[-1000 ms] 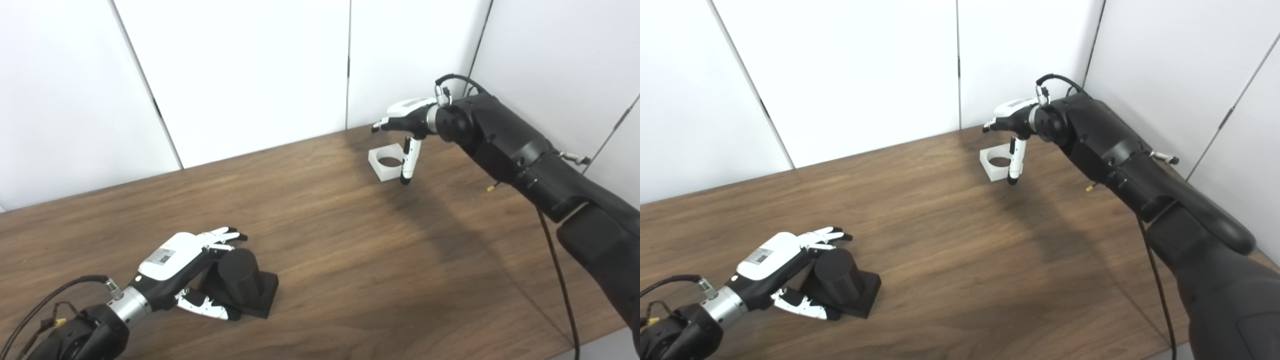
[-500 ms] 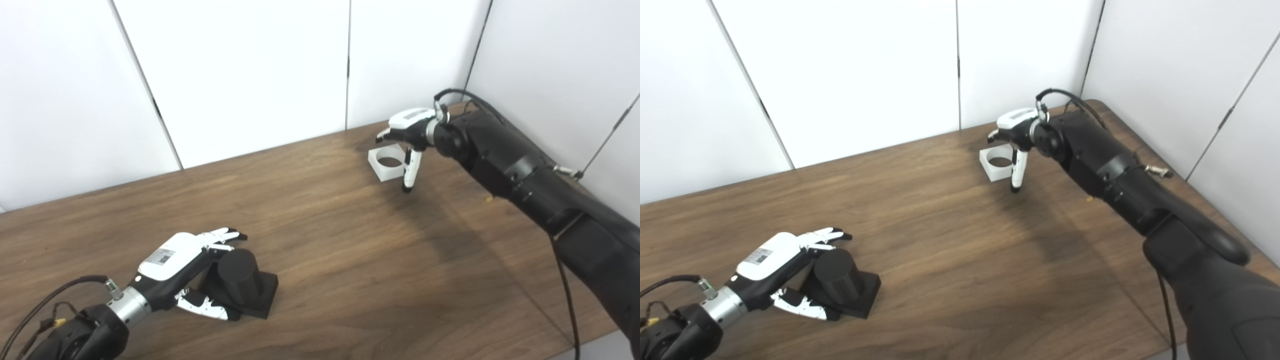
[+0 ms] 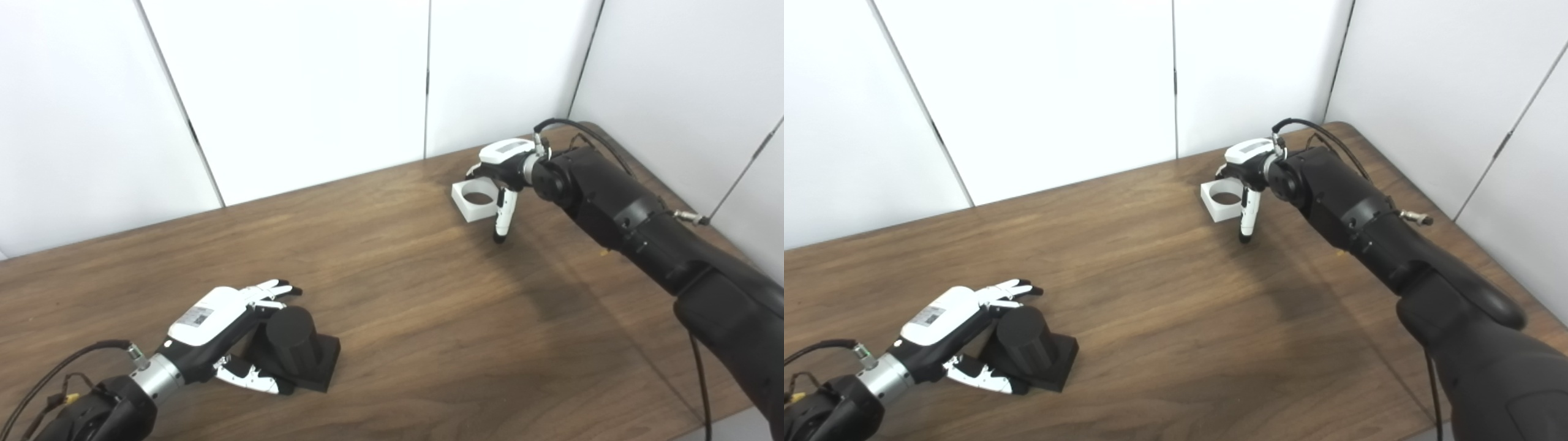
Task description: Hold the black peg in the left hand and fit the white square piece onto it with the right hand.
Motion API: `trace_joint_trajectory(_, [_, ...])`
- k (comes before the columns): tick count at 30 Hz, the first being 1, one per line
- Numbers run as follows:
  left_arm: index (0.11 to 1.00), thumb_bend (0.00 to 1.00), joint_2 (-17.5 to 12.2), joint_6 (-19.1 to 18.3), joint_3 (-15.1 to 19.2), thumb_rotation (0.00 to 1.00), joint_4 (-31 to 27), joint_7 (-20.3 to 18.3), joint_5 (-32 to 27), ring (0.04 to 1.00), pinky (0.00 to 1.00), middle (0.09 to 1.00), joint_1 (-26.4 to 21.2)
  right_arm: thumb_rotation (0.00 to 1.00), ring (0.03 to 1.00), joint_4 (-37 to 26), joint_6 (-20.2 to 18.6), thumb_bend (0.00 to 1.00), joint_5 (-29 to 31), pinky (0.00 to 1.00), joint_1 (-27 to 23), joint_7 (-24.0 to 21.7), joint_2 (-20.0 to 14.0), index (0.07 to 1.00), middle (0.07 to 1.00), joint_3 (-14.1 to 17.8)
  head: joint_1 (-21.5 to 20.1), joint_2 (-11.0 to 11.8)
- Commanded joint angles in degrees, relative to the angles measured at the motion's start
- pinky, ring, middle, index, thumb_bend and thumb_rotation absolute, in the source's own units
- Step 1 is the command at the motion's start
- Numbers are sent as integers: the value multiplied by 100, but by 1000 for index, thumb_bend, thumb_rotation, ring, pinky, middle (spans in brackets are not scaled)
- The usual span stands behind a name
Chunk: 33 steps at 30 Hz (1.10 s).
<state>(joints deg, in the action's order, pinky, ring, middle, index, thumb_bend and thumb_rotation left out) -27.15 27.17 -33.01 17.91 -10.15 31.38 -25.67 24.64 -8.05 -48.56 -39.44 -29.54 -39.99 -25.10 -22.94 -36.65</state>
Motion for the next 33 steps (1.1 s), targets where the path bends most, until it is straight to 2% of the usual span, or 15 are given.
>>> trace_joint_trajectory(1, [488,524,-249,-96,-153,58,150,-467,371,940,889,899,245,252,929,71,158,856,-44,944,-125,165,-55,801,918,-9,1,-15])
trace_joint_trajectory(8, [489,524,-270,-86,-142,59,126,-491,388,941,889,902,248,193,886,231,290,796,43,907,-97,444,-29,618,856,19,28,-50])
trace_joint_trajectory(9, [489,524,-272,-89,-141,59,123,-492,394,940,888,901,248,164,877,244,319,635,72,903,-99,458,-31,543,841,22,28,-50])
trace_joint_trajectory(10, [489,524,-272,-91,-138,59,122,-493,400,939,887,901,248,153,872,252,341,580,90,898,-102,466,-33,516,831,21,28,-50])
trace_joint_trajectory(12, [488,524,-268,-113,-124,59,112,-510,391,939,885,902,254,141,864,264,382,532,84,887,-111,482,-40,491,813,4,24,-55])
trace_joint_trajectory(21, [488,524,-245,-90,-61,60,117,-488,351,940,875,903,263,133,835,232,458,522,162,862,-114,414,-92,482,771,65,61,-113])
trace_joint_trajectory(28, [488,524,-219,-82,-50,60,164,-496,360,941,879,902,258,131,842,150,426,520,158,873,-68,435,-144,483,776,93,79,-123])
trace_joint_trajectory(33, [488,524,-203,-82,-27,59,153,-499,342,941,873,903,259,132,854,27,464,519,190,913,28,748,-127,479,780,221,238,-173])
